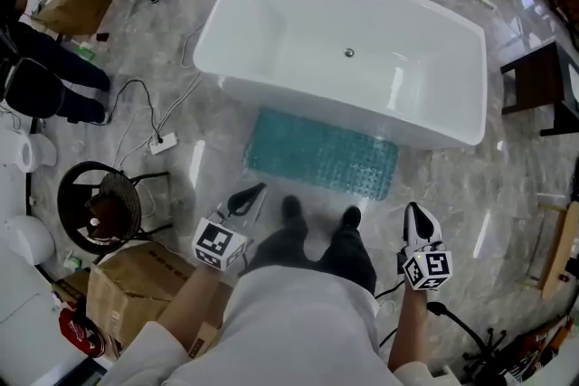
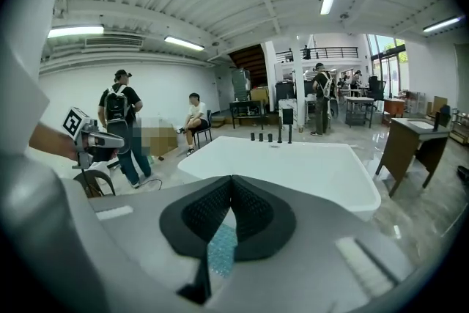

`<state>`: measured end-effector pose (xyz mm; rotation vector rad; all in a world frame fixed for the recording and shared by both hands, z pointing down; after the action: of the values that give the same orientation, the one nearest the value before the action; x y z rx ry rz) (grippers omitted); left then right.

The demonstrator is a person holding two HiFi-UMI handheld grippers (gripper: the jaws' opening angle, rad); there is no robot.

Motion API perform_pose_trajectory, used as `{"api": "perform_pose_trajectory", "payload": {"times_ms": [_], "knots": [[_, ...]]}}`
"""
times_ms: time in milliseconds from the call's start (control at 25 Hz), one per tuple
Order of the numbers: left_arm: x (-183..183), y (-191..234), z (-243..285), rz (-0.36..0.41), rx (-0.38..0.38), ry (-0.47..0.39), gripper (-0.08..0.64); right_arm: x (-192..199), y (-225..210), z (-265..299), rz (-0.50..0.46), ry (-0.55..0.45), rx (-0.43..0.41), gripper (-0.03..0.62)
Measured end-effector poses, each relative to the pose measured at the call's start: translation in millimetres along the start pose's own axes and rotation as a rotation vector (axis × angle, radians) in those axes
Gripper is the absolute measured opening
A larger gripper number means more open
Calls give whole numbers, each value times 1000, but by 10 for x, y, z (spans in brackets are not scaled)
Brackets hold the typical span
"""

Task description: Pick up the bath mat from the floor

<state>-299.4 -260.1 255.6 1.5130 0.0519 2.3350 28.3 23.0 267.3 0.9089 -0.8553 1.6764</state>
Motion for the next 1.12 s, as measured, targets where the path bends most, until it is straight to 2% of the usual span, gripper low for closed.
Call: {"api": "perform_pose_trajectory", "payload": {"times_ms": [120,280,400,680,880,1120], "knots": [[79,123,127,-22,10,15,2,108,-1,95,49,15,34,5],[147,218,324,-119,52,10,2,234,-27,287,110,43,64,5],[188,229,500,-132,74,20,2,340,-114,423,129,62,62,5],[449,262,1049,-168,46,85,2,712,-567,778,228,125,63,5],[686,302,1497,-175,46,125,2,988,-846,1046,230,165,42,5],[1045,464,1955,-175,56,134,2,1328,-1215,1411,214,172,28,5]]}}
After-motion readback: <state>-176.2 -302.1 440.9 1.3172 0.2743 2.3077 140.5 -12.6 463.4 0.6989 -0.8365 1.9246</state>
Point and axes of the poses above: the fingertips, and each gripper's own axes: z forward along the fingers, y to its left, x out of its underside, the point moved 10 cm from there along -z, backward along the fingers, and after that the axes turned 3 degrees about -z, right-handed, at the moved point
